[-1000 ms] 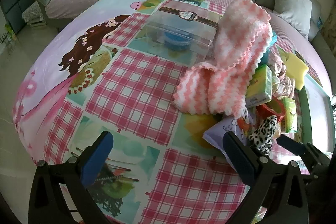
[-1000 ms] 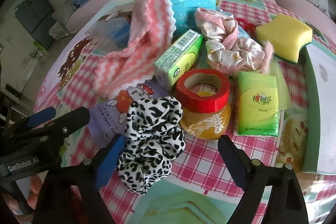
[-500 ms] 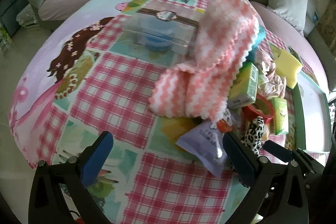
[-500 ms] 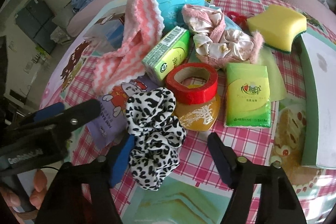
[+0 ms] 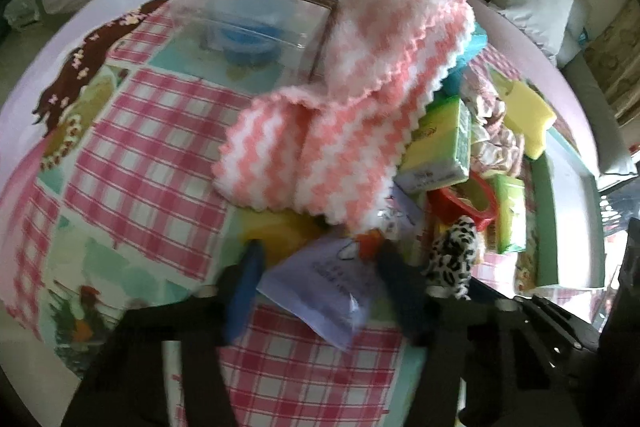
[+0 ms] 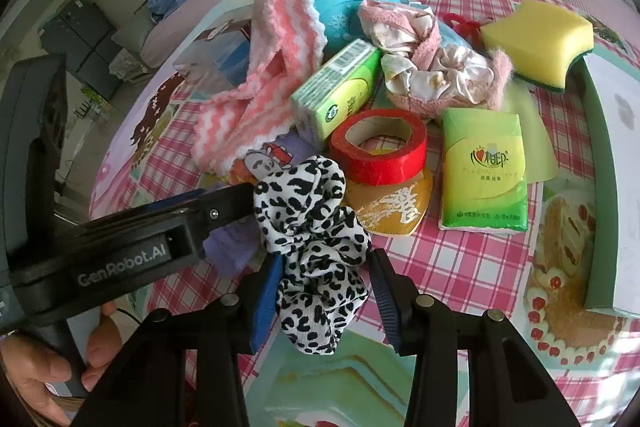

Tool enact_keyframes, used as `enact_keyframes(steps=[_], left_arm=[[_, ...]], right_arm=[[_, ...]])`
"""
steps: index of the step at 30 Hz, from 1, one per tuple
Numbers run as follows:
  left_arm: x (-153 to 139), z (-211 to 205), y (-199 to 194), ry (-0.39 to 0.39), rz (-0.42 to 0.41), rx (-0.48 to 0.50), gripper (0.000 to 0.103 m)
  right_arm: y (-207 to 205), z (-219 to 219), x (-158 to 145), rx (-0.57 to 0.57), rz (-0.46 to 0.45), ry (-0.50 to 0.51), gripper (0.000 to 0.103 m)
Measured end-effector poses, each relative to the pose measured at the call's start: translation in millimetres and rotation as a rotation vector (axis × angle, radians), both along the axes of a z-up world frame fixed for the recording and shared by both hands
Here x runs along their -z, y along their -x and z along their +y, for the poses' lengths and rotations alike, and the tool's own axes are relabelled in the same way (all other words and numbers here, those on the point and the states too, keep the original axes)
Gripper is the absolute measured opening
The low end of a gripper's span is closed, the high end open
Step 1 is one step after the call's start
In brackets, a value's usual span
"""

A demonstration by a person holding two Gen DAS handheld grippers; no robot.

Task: Organize soft objects
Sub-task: 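Grasp the leopard scrunchie with the right tool while the left tool grasps the purple wipes packet, then carry the scrunchie with the right tool while the left tool carries the packet over the tray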

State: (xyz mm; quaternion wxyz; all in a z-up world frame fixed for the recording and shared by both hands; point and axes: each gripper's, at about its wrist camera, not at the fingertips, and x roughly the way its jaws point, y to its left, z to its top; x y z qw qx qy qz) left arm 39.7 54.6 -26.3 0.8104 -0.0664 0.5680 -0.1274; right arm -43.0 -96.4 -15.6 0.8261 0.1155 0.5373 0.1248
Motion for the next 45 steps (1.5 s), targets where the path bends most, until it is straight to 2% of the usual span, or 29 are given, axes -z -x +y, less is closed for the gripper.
enact_keyframes(steps=[6,11,14,22,24,29,36,43,45], left_arm=[[1,-2,8,0.014,-0.013,0.018,0.042],[0,-3,13,0.023,-0.028,0.023,0.035],[-6,0,21,0.029,-0.035,0.025,0.033],[-22,6,38,0.058,-0.061,0.041,0.026],[-29,7,44,0.077,-0.063,0.055,0.020],[-45,9,63,0.079,-0.090,0.066,0.016],[-70,11,77,0.099,-0.144,0.076,0.014],[-107,0,86,0.122,-0.226,0.120,0.014],[-115,-9,82,0.120,-0.241,0.135,0.014]], right_arm=[[0,1,0,-0.007,0.003,-0.002,0.042],[2,0,-1,-0.012,0.000,-0.013,0.034],[5,-4,-3,-0.015,-0.005,-0.032,0.029],[17,-19,-9,-0.009,-0.011,-0.067,0.024],[20,-22,-12,-0.003,-0.019,-0.072,0.024],[28,-35,-21,0.023,-0.047,-0.092,0.024],[37,-56,-39,0.067,-0.110,-0.131,0.024],[42,-81,-60,0.155,-0.171,-0.123,0.024],[43,-88,-69,0.189,-0.193,-0.087,0.024]])
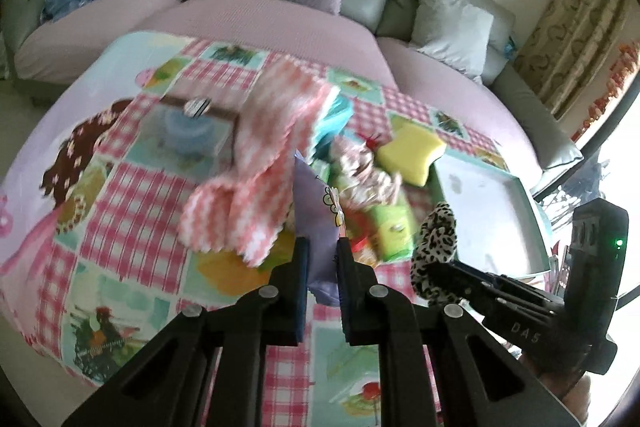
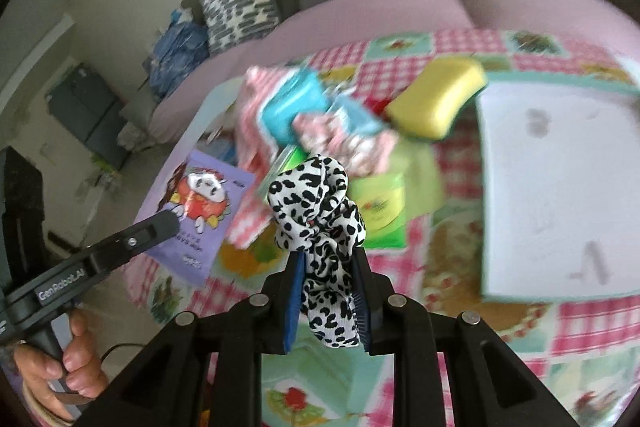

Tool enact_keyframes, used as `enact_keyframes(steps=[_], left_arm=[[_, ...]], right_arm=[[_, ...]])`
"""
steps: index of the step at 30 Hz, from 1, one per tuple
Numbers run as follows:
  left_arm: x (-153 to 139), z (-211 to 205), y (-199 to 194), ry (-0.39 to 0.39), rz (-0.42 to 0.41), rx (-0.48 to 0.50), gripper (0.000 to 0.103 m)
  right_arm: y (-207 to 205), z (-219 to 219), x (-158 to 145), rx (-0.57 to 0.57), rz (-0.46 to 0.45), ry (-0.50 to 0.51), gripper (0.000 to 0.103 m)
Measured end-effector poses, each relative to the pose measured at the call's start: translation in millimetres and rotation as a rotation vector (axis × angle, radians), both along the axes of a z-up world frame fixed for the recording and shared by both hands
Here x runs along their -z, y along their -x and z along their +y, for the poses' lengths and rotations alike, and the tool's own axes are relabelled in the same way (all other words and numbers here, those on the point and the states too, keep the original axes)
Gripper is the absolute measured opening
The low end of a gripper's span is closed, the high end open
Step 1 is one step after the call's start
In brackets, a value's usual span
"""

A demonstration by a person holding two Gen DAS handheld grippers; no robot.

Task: Organize soft objects
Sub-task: 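Carry the scrunchie with the right tool while the left tool carries the packet over the tray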

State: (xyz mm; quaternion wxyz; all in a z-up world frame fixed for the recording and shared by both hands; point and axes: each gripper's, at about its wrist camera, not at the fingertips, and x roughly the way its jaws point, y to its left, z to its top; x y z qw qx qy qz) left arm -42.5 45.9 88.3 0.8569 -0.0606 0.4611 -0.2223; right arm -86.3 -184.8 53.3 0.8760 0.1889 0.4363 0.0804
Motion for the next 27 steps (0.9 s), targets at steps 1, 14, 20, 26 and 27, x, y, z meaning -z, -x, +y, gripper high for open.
enact_keyframes(steps=[1,14,20,26,27], left_arm=[[1,-4,-7,-0.003,-0.002,0.003,0.014],[-28,-101,-36,-0.002,-0.071,0.143,0.014],[-29,-145,-52,-0.009,-0.082,0.193,0.014],[-23,-191,-58,-0.009,-0.082,0.231,0.014],[-22,-199,-60,-0.007,-0.078,0.234,0.014]], right_arm=[[1,-2,-3,0.018,-0.004,0.014,0.024],[2,-81,-28,0.283,0.020,0.159,0.024],[1,-120,-24,0.377,0.065,0.179,0.024],[-1,-155,-12,0.477,0.117,0.194,0.024],[0,-162,-11,0.495,0.125,0.192,0.024]])
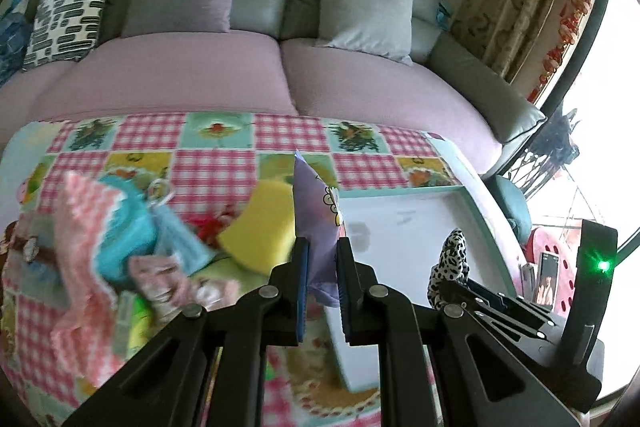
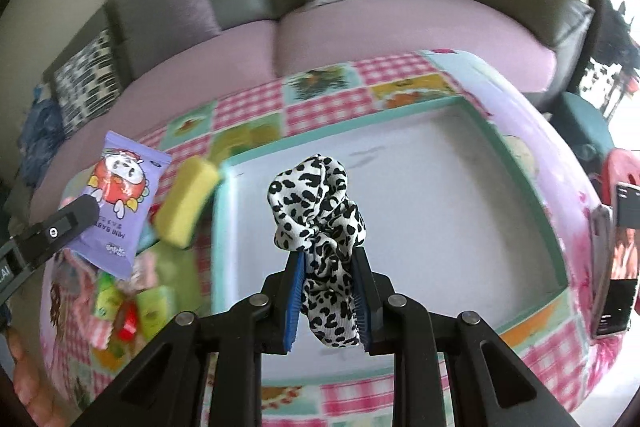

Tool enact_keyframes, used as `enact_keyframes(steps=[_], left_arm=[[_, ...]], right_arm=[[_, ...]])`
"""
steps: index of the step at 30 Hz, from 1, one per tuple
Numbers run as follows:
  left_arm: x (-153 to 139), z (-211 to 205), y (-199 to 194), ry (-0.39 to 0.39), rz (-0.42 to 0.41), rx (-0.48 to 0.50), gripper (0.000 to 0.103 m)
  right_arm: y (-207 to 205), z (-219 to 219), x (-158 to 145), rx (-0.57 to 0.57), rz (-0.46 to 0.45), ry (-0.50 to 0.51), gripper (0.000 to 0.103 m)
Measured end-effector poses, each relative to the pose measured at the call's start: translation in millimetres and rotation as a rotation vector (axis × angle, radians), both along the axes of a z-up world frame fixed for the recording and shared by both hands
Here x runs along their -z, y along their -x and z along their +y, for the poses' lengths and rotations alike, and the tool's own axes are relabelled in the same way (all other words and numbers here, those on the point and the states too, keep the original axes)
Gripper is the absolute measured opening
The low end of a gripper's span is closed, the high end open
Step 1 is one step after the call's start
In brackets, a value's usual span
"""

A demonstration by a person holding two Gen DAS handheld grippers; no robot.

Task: Organize soft objects
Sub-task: 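Carry the scrunchie with the right tool while the left tool carries the packet over the tray, then open the right tool to drop the scrunchie while the left tool releases the packet in the tray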

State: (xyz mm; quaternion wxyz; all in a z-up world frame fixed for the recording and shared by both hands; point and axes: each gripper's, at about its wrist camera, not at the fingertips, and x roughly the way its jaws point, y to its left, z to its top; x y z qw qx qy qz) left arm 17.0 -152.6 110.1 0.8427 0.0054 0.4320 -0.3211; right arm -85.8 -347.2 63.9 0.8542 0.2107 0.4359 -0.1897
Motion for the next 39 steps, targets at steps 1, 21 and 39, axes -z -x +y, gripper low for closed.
enact_keyframes(steps=[1,21,39], left_arm=[[2,-8,-1,-0.001,0.002,0.003,0.014],[49,-104,-10,-0.063,0.010,0.081,0.014],[92,-113,-12,-0.057,0.120,0.086,0.014]], right_arm=[[0,-4,1,0.012,0.004,-0.001,0.024],[15,-95,36,0.259,0.086,0.068,0.024],[12,-103,45,0.273,0.120,0.105,0.027]])
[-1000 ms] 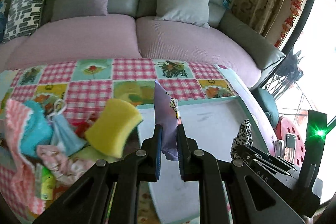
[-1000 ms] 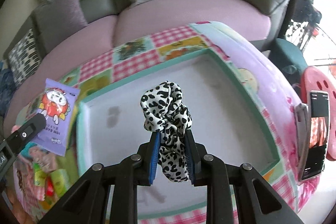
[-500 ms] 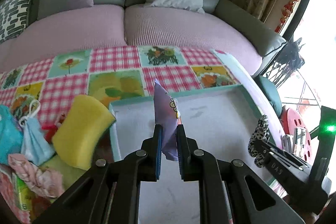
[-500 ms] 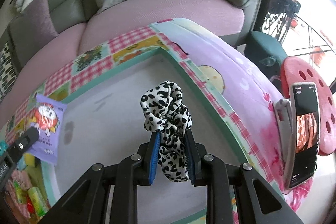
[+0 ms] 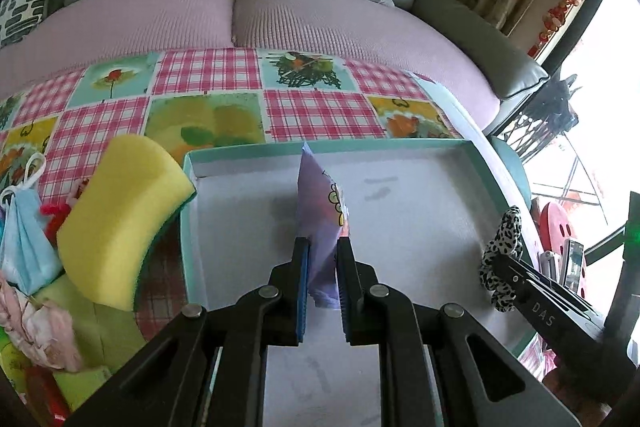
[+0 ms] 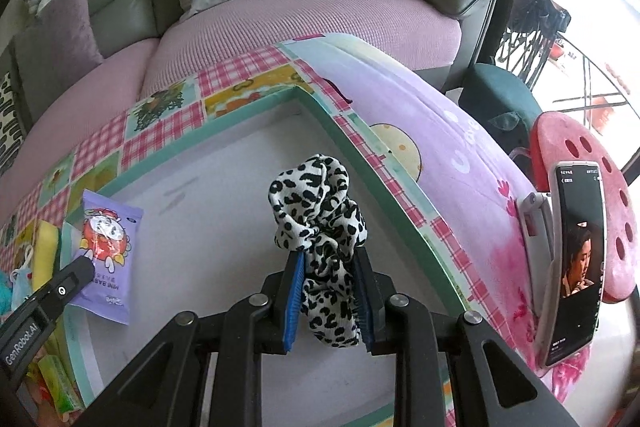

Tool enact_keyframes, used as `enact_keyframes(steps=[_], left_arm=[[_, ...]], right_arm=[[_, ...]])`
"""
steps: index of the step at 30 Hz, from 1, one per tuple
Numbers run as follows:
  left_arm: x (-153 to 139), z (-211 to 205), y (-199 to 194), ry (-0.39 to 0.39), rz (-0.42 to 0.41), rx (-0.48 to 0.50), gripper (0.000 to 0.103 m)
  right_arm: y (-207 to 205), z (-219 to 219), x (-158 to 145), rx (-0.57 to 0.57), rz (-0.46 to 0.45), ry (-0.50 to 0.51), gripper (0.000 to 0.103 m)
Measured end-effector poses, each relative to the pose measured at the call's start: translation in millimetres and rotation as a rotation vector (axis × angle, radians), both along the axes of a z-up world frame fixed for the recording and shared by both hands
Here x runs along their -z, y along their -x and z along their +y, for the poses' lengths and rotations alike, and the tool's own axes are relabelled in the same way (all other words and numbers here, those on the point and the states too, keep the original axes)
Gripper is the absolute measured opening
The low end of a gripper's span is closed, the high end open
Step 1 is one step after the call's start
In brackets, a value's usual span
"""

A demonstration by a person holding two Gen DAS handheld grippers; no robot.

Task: Organize soft objects
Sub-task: 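Open the right tool to drop the scrunchie while the left tool releases the packet in the tray, then move both tools back toward the pile of items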

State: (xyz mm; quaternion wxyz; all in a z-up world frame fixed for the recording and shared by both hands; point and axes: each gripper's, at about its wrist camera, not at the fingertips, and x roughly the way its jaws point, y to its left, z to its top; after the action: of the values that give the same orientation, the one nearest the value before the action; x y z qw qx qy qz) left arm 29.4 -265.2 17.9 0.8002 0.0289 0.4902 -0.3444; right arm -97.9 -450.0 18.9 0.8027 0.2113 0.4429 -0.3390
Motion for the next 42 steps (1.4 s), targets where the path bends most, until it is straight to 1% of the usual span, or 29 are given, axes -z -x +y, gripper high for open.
enact_keyframes(steps=[2,3,5,6,8,9,10,12,13,14,17,18,20,21,22,25,27,29,31,34,39,42], left_arm=[[0,0,0,-0.020,0.006,-0.005,0.015],[1,0,-1,-0.033,0.010,-0.011,0.015],[-1,1,-2,-0.050,0.018,-0.012,0.018],[-2,2,-2,-0.058,0.018,-0.016,0.021],[-6,5,-2,-0.072,0.010,-0.030,0.040],[-9,6,-2,-0.077,0.002,-0.037,0.043],[-12,8,-2,-0.084,-0.011,-0.043,0.045],[-16,10,-2,-0.112,-0.031,-0.060,0.047],[-18,12,-3,-0.133,-0.044,-0.074,0.053],[-19,13,-4,-0.149,-0.055,-0.089,0.060],[-19,19,-9,-0.201,-0.087,-0.147,0.070],[-19,21,-10,-0.217,-0.096,-0.165,0.072],[-17,26,-14,-0.255,-0.118,-0.209,0.081],[-15,28,-16,-0.274,-0.126,-0.230,0.082],[-14,31,-18,-0.290,-0.128,-0.244,0.083],[-9,34,-21,-0.328,-0.129,-0.271,0.084],[-9,37,-21,-0.347,-0.150,-0.284,0.084],[-12,40,-20,-0.356,-0.195,-0.293,0.084],[-16,41,-18,-0.361,-0.257,-0.301,0.084],[-27,45,-16,-0.326,-0.333,-0.311,0.085],[-44,49,-20,-0.295,-0.392,-0.310,0.085],[-56,53,-23,-0.288,-0.406,-0.323,0.086]], right_arm=[[0,1,-2,-0.004,0.001,0.000,0.028],[0,2,-4,-0.007,-0.003,0.001,0.030],[1,3,-7,-0.013,-0.016,0.002,0.044],[1,4,-10,-0.016,-0.025,0.001,0.046],[0,7,-14,-0.034,-0.033,0.003,0.050],[-1,9,-16,-0.043,-0.031,0.007,0.053],[-2,12,-17,-0.060,-0.025,0.016,0.057],[-3,15,-19,-0.077,-0.015,0.023,0.060],[-4,17,-19,-0.088,-0.004,0.023,0.064],[-5,17,-19,-0.095,0.003,0.023,0.070],[-7,21,-16,-0.113,0.024,0.029,0.084],[-7,22,-16,-0.119,0.026,0.031,0.086],[-9,24,-14,-0.132,0.029,0.030,0.092],[-10,25,-13,-0.139,0.033,0.028,0.095],[-11,26,-12,-0.145,0.038,0.028,0.102],[-12,28,-11,-0.155,0.045,0.033,0.103],[-12,29,-11,-0.153,0.041,0.035,0.103],[-11,31,-13,-0.153,0.036,0.044,0.103],[-11,33,-17,-0.154,0.031,0.071,0.103],[-11,37,-25,-0.167,-0.009,0.077,0.103],[-15,49,-33,-0.215,-0.022,0.112,0.103],[-16,53,-40,-0.241,-0.072,0.074,0.103]])
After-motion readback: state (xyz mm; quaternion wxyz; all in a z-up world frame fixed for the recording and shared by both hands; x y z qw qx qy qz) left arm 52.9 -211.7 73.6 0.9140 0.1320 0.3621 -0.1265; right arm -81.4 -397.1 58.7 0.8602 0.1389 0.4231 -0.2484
